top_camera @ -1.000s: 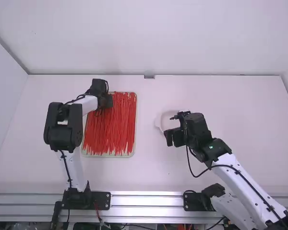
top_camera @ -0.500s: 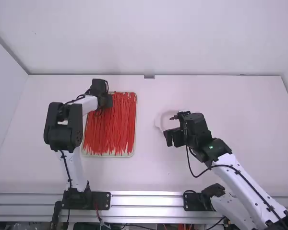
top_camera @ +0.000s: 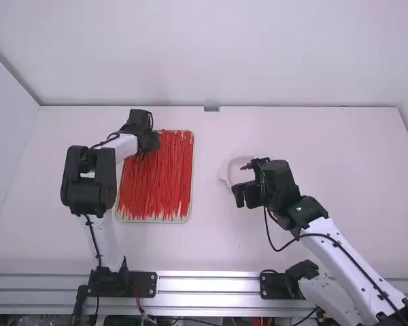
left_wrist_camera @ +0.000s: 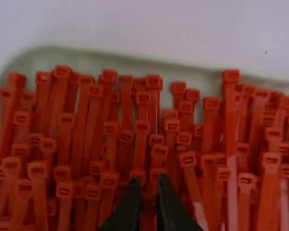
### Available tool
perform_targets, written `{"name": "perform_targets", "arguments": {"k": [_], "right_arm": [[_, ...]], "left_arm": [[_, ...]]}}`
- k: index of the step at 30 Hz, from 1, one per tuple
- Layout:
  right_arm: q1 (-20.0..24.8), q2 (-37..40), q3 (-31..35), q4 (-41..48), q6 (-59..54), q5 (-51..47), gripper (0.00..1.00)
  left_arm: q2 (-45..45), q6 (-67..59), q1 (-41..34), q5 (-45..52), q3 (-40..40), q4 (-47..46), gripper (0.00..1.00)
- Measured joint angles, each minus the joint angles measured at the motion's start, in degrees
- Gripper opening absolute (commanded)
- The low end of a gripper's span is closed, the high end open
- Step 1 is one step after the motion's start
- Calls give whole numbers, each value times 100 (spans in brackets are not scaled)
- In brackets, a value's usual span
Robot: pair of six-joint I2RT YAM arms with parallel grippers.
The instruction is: Fasten the cable tie
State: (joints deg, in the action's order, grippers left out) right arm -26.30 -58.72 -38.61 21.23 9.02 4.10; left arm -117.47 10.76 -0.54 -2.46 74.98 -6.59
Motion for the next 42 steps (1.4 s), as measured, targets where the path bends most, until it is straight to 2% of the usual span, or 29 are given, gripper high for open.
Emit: {"name": "perform_targets", "arguments": {"k": [20, 33, 42], "right_arm": [[-4, 0, 0, -146, 0, 26, 98], [-4, 0, 0, -1547, -17, 459, 98], [-4, 0, 0, -2332, -22, 1196, 98]], "left_arm": [[1967, 72, 0, -105, 319, 85, 2], [3209, 170, 0, 168, 319, -763, 2], [3926, 170, 0, 1034, -2, -605, 2]]}}
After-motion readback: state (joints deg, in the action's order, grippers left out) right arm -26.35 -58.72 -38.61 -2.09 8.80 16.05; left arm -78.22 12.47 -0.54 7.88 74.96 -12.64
